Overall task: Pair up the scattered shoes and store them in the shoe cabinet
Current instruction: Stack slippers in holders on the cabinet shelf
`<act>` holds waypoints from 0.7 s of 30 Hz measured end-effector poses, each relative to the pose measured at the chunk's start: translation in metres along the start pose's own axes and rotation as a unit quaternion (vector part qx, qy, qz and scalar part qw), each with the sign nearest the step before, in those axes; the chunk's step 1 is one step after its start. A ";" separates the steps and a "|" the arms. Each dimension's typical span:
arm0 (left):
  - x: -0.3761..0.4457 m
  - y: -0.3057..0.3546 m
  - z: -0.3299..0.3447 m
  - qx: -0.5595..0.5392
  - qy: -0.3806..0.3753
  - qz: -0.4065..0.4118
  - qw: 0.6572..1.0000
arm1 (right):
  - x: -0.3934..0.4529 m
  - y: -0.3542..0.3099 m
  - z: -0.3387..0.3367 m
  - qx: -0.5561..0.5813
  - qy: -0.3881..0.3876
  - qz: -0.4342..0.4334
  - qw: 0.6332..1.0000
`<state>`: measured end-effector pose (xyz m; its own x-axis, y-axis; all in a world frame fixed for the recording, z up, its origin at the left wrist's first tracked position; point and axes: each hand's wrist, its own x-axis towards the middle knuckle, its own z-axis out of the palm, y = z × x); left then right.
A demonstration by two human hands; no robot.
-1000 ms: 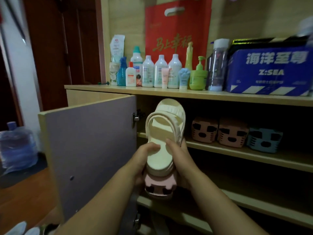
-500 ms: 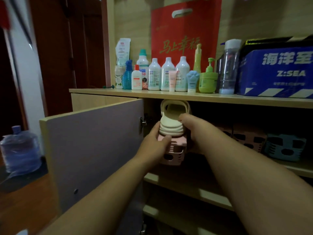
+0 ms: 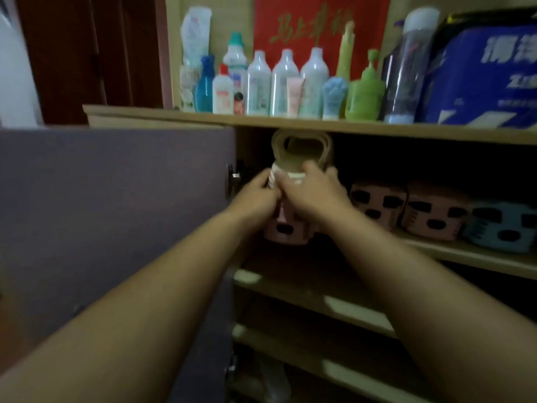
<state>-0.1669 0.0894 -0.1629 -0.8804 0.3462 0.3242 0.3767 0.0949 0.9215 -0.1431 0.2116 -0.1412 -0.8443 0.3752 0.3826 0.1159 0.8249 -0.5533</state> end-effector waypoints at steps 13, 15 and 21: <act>-0.009 0.007 0.015 0.204 0.081 0.005 0.976 | 0.030 0.027 0.002 0.046 0.082 -0.053 0.994; -0.011 0.001 0.018 0.348 0.114 0.097 0.926 | 0.035 0.024 0.000 0.034 0.082 -0.069 0.994; 0.006 -0.002 0.015 0.427 0.000 0.107 0.898 | 0.048 0.023 -0.007 -0.049 0.048 -0.079 0.994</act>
<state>-0.1686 0.1051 -0.1663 -0.7619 0.4411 0.4742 0.6202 0.7079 0.3380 -0.1768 0.2515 -0.1301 -0.8022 0.2724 0.5313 0.0398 0.9123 -0.4076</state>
